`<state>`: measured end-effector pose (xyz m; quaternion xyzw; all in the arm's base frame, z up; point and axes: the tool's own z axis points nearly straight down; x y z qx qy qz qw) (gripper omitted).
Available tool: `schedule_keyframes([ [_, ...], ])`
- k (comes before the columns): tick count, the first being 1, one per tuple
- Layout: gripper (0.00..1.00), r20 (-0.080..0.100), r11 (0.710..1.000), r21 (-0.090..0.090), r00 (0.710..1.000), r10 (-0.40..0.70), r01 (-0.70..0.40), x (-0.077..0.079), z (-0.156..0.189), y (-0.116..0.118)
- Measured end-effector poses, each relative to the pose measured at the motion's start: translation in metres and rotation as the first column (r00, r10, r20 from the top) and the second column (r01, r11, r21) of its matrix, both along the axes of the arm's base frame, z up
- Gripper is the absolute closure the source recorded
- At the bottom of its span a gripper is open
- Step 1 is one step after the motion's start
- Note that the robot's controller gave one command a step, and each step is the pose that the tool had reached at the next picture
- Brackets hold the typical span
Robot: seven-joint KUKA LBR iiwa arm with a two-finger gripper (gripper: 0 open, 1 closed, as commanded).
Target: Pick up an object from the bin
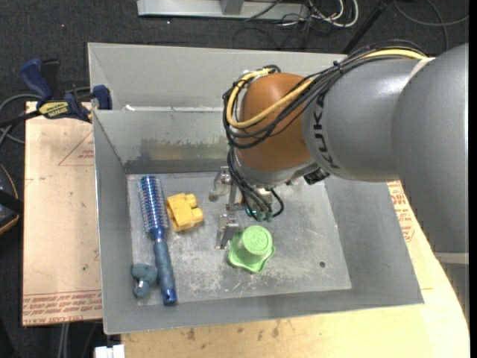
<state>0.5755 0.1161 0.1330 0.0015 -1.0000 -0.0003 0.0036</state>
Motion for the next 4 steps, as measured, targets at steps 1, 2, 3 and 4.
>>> schedule_keyframes([
  [1,0.0,0.012,0.976,0.002,0.976,-0.217,0.217,0.034,-0.053,0.032],
  [2,1.0,0.01,0.976,0.004,0.976,-0.218,0.218,0.035,-0.051,0.032],
  [3,1.0,0.018,0.978,0.005,0.978,-0.208,0.208,0.042,0.081,0.033],
  [4,1.0,0.006,0.994,0.001,0.994,-0.106,0.106,0.058,0.021,0.088],
])
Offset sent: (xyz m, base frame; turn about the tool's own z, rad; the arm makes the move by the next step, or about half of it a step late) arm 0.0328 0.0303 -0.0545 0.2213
